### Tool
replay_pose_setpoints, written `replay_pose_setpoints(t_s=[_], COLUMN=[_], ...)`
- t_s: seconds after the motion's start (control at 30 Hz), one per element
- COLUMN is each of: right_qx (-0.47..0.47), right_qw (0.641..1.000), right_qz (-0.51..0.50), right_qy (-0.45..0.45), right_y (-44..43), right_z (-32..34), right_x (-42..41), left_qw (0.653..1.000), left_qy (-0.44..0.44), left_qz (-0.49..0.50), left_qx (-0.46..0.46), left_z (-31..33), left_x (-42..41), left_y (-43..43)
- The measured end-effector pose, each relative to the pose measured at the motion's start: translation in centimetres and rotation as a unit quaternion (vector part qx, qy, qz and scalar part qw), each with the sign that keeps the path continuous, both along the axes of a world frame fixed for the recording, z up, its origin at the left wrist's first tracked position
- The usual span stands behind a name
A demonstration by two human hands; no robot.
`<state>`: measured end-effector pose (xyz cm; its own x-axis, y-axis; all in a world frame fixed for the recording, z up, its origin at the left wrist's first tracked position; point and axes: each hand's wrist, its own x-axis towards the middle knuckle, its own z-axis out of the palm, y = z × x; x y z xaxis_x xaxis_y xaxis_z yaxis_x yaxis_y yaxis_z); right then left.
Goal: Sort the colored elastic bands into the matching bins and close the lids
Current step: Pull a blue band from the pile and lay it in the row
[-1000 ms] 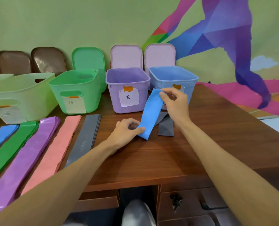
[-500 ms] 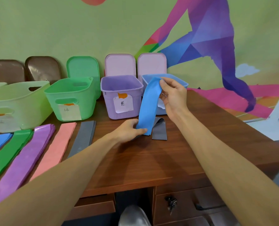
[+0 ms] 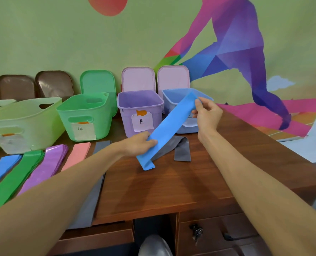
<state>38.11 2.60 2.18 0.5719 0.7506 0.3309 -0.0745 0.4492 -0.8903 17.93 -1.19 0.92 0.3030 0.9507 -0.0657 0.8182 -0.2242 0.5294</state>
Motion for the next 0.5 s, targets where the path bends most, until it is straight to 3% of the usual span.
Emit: replay_pose_setpoints(t_s=[0.1,0.23,0.4,0.5], right_qx=[-0.003,-0.013,-0.023,-0.033], right_qw=[1.000,0.999,0.997,0.997], right_qz=[-0.020,-0.043,-0.042,-0.013], right_qy=[0.004,0.024,0.054,0.067], right_y=[0.0,0.0,-0.3,-0.7], right_z=[-0.2,-0.2,-0.7,-1.0], right_x=[0.1,0.6,0.5,-0.4], left_qw=[0.999,0.999,0.997,0.996], left_qy=[-0.007,0.008,-0.043,-0.021], left_qz=[-0.005,-0.041,-0.008,-0.008], left_qx=[-0.043,-0.030,0.065,0.085], left_z=[-0.5,-0.1,1.0,1.7], left_x=[0.8,-0.2,-2.3,-3.7], left_y=[-0.8,-1.4,-1.8,-2.5])
